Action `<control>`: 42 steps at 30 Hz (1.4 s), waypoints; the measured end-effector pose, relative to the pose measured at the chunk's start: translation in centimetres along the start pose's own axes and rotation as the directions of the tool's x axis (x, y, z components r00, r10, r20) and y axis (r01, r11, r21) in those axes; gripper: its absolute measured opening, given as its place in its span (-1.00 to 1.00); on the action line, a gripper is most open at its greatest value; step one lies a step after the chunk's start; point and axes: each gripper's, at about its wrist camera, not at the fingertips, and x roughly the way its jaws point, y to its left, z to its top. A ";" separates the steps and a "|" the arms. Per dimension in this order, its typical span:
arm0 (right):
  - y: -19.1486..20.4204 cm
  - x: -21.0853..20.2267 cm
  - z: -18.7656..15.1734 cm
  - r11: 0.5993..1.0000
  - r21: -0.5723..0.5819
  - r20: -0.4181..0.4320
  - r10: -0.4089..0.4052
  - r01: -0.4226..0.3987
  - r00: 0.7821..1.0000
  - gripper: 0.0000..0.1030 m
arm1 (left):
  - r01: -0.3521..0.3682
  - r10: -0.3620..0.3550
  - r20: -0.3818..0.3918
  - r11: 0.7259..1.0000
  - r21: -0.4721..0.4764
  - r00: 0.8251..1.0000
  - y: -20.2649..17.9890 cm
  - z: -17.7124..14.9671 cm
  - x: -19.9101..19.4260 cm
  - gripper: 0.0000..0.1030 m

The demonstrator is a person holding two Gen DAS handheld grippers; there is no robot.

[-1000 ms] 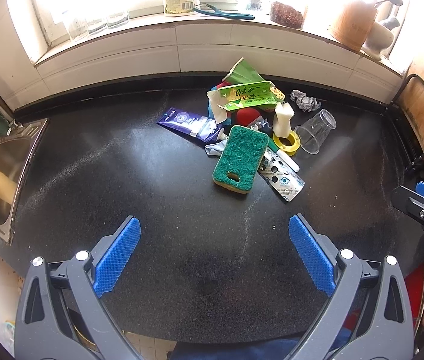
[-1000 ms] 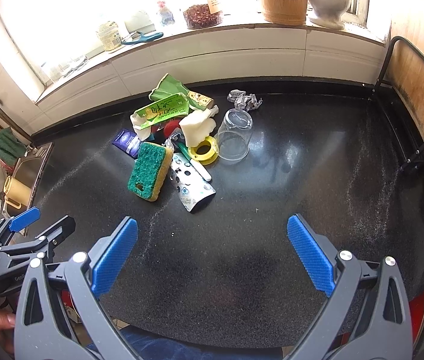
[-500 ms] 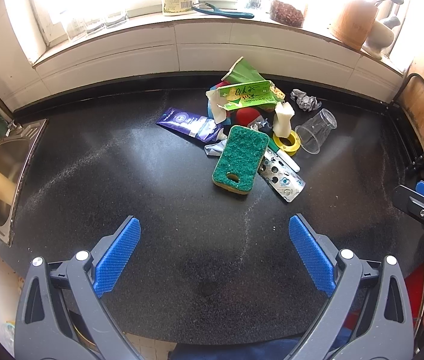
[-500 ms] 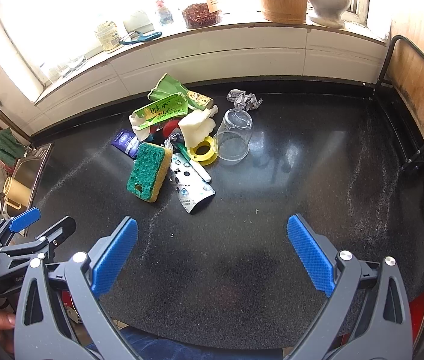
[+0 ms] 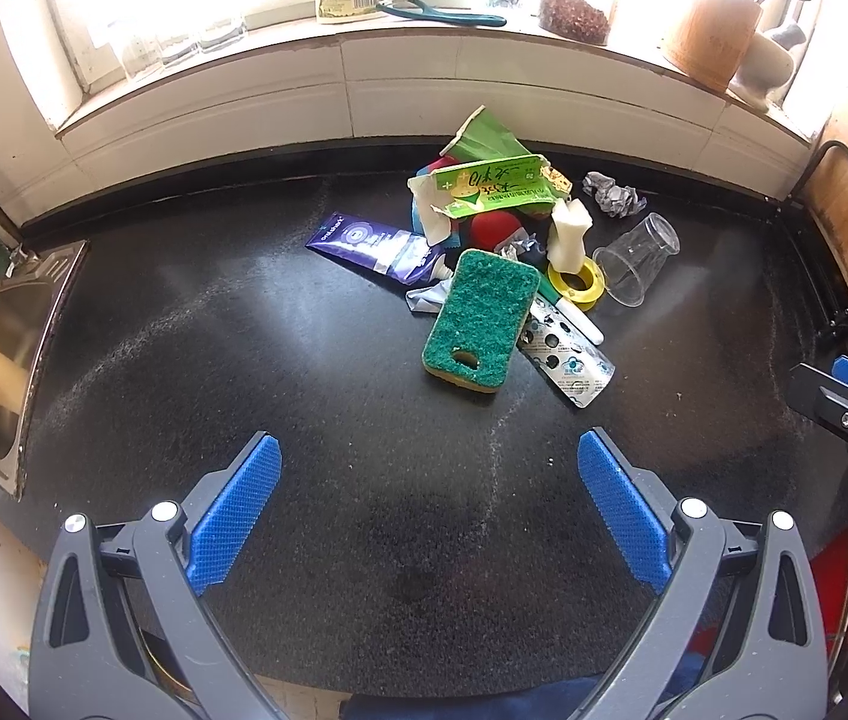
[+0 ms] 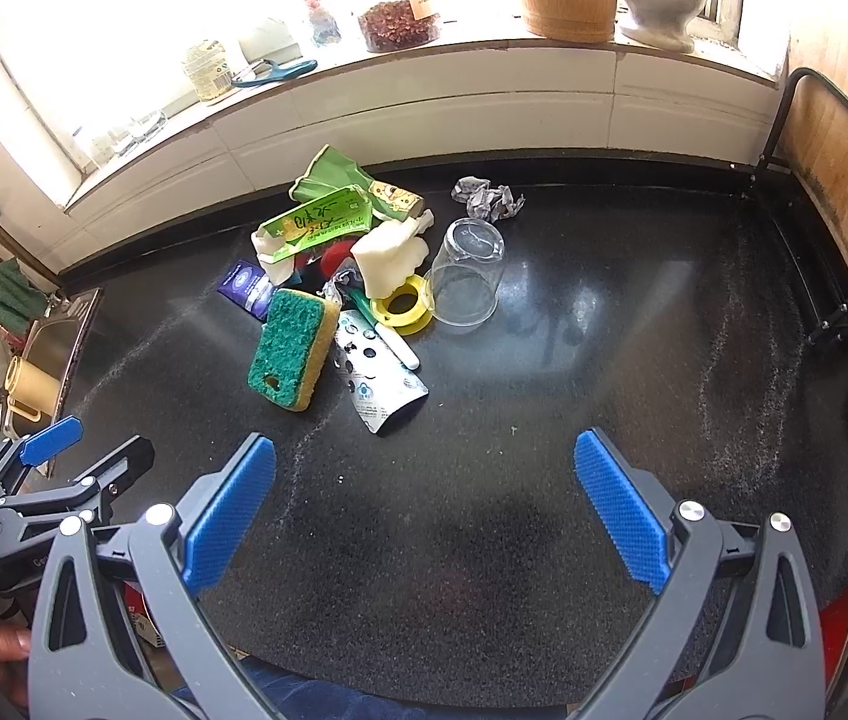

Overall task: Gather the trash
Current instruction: 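Grasp the green sponge with the left tool while the right tool grasps the clear cup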

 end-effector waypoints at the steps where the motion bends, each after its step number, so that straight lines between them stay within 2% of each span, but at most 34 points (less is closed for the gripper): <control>1: -0.1 0.2 0.0 1.000 -0.001 -0.002 0.000 0.000 1.000 0.89 | -0.001 0.001 -0.003 1.000 0.003 1.000 0.0 0.0 0.2 0.87; 6: -0.6 1.8 0.8 1.000 -0.007 -0.009 0.000 0.000 1.000 0.89 | -0.014 0.014 -0.002 0.999 0.043 1.000 -0.4 0.6 2.3 0.87; 11: -1.9 5.1 2.4 1.000 -0.021 -0.018 -0.005 0.004 1.000 0.89 | -0.015 0.014 0.010 0.993 0.118 1.000 -1.3 1.1 6.4 0.87; 14: -2.7 7.6 3.9 1.000 -0.024 -0.028 -0.002 0.001 1.000 0.89 | 0.011 -0.008 -0.015 0.989 0.145 1.000 -2.0 1.5 9.4 0.87; 17: -3.5 10.4 5.6 1.000 -0.018 -0.046 0.010 -0.010 0.999 0.89 | 0.043 -0.044 0.002 0.983 0.181 0.999 -2.7 1.8 11.7 0.87; 19: -4.0 12.5 6.9 1.000 -0.002 -0.062 0.029 -0.029 0.998 0.88 | 0.036 -0.037 -0.001 0.978 0.207 0.999 -3.1 2.0 13.2 0.87; 23: -4.6 16.0 8.9 0.999 0.022 -0.100 0.044 -0.042 0.994 0.80 | 0.031 -0.027 -0.025 0.977 0.213 0.999 -3.0 2.5 15.9 0.87; 26: -5.1 18.1 10.0 0.998 0.035 -0.130 0.062 -0.058 0.990 0.66 | 0.046 -0.039 -0.036 0.977 0.209 0.999 -2.8 2.9 17.2 0.86; 27: -5.2 18.7 10.3 0.997 0.035 -0.143 0.070 -0.065 0.987 0.57 | 0.052 -0.045 -0.034 0.976 0.211 0.998 -2.8 2.9 17.4 0.79; 28: -5.2 19.0 10.5 0.997 0.036 -0.150 0.077 -0.073 0.986 0.39 | 0.057 -0.051 -0.034 0.975 0.213 0.998 -2.8 3.0 17.5 0.72; 30: -5.1 19.3 10.7 0.996 0.026 -0.154 0.090 -0.087 0.984 0.06 | 0.070 -0.062 -0.044 0.973 0.218 0.997 -2.8 3.5 17.9 0.41; 32: -4.7 18.9 10.7 0.996 0.001 -0.145 0.085 -0.086 0.986 -0.05 | 0.090 -0.082 -0.046 0.974 0.209 0.996 -2.9 3.6 17.6 0.18; 34: -4.3 18.0 10.6 0.996 -0.018 -0.123 0.086 -0.089 0.989 -0.11 | 0.089 -0.082 -0.038 0.974 0.208 0.996 -3.0 3.4 17.0 0.16; 42: -4.2 12.6 8.4 0.997 -0.019 -0.060 0.071 -0.072 0.996 -0.12 | 0.072 -0.072 -0.005 0.980 0.187 0.997 -2.8 2.9 12.3 0.12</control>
